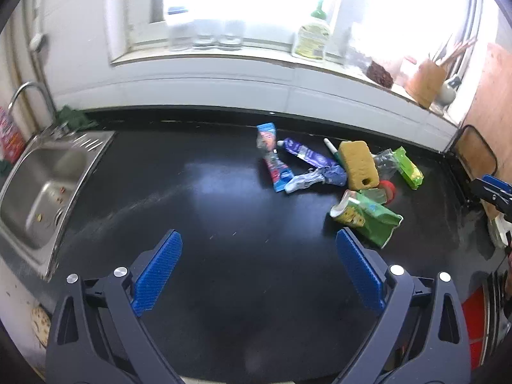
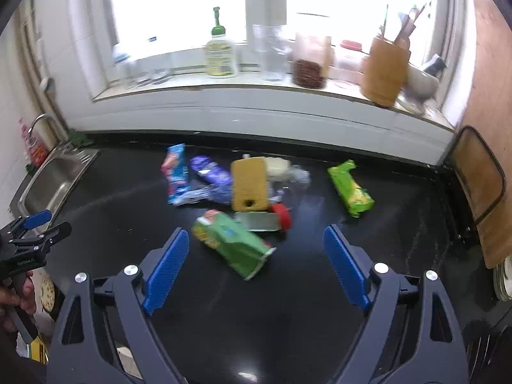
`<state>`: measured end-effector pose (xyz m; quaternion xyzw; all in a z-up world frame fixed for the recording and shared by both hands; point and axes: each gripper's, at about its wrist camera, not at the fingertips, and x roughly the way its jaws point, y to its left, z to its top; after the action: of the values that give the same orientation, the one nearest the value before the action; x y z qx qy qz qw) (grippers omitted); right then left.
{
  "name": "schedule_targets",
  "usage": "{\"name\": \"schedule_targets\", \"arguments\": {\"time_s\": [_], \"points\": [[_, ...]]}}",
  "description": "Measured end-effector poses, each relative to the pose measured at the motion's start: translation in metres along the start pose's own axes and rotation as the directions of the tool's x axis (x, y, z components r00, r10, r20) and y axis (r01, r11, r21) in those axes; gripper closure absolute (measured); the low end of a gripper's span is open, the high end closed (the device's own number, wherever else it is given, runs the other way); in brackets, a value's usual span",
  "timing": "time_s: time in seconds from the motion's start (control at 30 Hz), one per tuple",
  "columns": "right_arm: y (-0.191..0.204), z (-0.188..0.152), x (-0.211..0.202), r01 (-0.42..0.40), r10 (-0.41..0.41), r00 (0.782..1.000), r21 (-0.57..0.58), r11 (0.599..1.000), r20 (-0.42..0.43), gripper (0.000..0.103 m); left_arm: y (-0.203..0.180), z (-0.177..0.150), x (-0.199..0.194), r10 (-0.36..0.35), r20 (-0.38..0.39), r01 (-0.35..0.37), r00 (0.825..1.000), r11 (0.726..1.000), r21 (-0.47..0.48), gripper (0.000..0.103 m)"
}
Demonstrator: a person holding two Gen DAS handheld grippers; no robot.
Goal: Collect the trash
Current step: 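Grasp the blue-pink snack wrapper with the left tool while the right tool grasps the green carton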
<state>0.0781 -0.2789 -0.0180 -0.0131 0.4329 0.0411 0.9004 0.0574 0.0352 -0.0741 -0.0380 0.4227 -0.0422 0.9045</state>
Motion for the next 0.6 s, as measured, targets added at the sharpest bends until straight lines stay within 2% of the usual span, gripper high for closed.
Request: {"name": "schedule_targets", "arguments": {"time_s": [0.1, 0.27, 0.5, 0.6], "points": [[-0.008, 0.005, 0.012, -0.002, 0.002, 1.000, 0.018, 1.000, -0.010, 0.020, -0.014, 0.016, 0.019, 0.002, -0.020, -0.002, 1.000, 1.000, 0.014, 0.009], [-0.030, 0.021, 0.058, 0.010, -0.009, 0.998, 0.027, 1.000, -0.057, 0.020, -0.026, 0.042, 0.061, 0.019, -0.060, -0.016, 0.998, 0.999, 0.036, 0.009], [-0.091, 0.039, 0.132, 0.043, -0.033, 0.989, 0.065, 0.997, -0.144, 0.020, -0.039, 0.083, 0.159, 0.046, -0.133, -0.042, 0.990, 0.999, 0.034, 0.009], [-0.125, 0.046, 0.176, 0.072, -0.056, 0.979, 0.076, 0.994, -0.198, 0.020, -0.039, 0.092, 0.201, 0.061, -0.134, -0.057, 0.989, 0.998, 0.034, 0.009]]}}
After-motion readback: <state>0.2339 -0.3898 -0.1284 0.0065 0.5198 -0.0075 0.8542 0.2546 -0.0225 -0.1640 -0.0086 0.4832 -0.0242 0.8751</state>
